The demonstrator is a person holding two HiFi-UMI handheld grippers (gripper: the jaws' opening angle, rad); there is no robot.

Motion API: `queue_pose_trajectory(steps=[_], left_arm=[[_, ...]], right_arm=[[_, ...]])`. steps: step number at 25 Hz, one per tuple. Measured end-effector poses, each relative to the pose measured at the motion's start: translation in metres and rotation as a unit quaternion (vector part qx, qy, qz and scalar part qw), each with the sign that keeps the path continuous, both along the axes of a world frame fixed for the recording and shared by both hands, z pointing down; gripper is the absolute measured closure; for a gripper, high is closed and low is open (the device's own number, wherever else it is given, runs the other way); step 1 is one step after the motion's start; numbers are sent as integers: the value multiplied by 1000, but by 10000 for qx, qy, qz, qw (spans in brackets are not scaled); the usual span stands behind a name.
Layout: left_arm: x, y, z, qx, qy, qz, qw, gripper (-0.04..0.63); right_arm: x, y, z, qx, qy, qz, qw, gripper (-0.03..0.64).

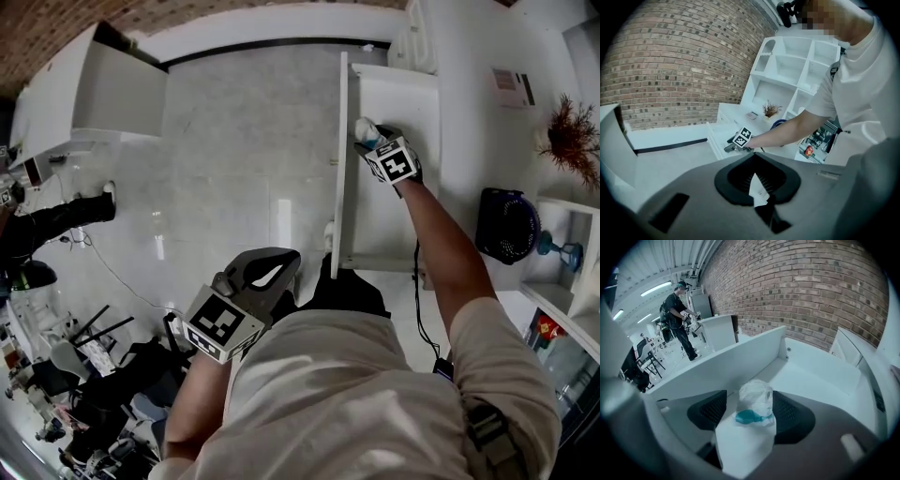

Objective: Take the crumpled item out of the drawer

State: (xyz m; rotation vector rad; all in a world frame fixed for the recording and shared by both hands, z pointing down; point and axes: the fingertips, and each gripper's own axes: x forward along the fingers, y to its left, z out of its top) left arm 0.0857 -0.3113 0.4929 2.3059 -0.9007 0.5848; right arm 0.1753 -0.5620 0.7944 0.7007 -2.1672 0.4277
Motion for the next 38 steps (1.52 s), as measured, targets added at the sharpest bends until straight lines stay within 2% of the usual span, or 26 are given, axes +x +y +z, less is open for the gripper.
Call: queue_pose_trajectory(steps=[9, 12, 16, 18, 27, 38], left_arm=[[-5, -2, 11, -164, -12, -109, 9998, 589], [-6, -4, 12, -169, -4, -111, 9998, 589], [-12, -4, 12, -133, 32, -102, 9999, 589], [-13, -3, 11, -83, 61, -82, 9999, 589], [-23, 14, -7, 181, 163, 107, 9996, 589], [-52, 66, -33, 542, 330, 246, 9977, 589]], right_arm=[[-8, -14, 32, -208, 222, -94, 9995, 310], [-6, -18, 34, -227, 210, 0, 9995, 357], [-5, -21, 27, -135, 207, 147, 9996, 472], [-2, -19, 23, -95, 254, 181, 9995, 490], [0, -3, -16, 116, 238, 348, 9990, 512], [-2, 38, -84, 502, 194, 670, 9963, 526]])
